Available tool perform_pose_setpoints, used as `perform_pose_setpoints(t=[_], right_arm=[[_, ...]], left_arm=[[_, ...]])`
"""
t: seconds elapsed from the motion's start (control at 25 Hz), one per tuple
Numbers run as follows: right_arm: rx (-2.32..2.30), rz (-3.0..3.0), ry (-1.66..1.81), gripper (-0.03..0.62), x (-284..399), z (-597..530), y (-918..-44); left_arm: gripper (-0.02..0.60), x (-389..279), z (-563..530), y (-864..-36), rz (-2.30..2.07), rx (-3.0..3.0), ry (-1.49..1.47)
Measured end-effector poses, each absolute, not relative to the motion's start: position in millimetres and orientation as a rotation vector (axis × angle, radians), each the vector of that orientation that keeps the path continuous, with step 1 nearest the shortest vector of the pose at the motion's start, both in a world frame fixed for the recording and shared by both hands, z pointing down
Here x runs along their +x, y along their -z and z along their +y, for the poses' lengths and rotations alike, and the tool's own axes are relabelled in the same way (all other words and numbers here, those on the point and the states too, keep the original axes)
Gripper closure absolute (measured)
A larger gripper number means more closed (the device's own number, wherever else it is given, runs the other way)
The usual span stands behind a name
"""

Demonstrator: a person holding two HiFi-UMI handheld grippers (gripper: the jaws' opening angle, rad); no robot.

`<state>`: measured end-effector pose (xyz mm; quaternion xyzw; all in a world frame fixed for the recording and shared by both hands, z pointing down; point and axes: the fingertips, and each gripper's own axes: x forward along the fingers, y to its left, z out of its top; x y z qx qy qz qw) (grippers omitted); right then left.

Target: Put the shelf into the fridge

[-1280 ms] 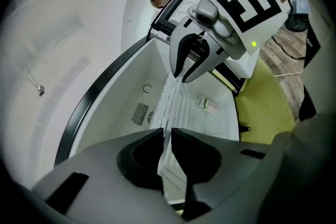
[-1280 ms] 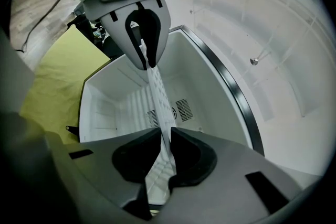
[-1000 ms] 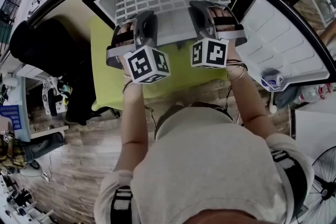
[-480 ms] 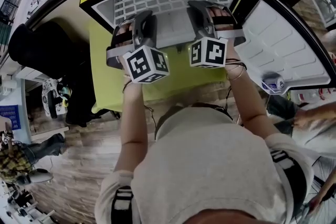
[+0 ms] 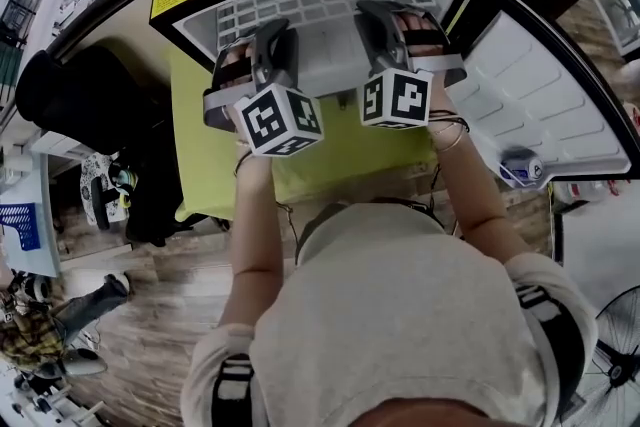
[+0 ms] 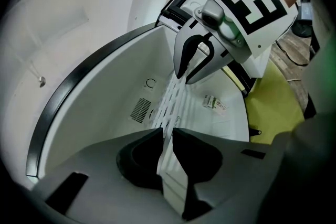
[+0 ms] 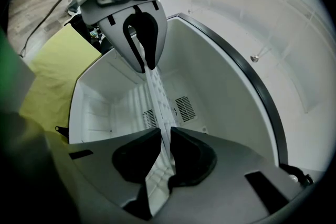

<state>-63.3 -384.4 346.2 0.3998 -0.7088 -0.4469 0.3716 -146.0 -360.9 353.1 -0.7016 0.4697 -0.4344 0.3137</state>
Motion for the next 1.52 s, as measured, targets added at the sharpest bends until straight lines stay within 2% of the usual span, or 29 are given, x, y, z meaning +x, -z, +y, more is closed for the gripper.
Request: perform_pose_setpoints(t=[1.16, 1.36, 1.52], right_arm=[[1.049, -1.770, 1.106, 0.528, -67.3, -404.1, -349.1], [1.018, -1.811, 1.096, 0.523, -67.8, -402.5, -346.5], [1.043, -1.818, 1.076, 0.517, -65.8, -396.6, -345.5]], left_arm=[[0.513, -149.3, -379.9, -355.4, 1.321, -1.915, 1.107], [0.424, -145.4, -376.7, -362.3, 1.292, -1.924, 1.145], [0.393, -144.1, -372.5, -365.9, 1.280, -1.920, 1.176]])
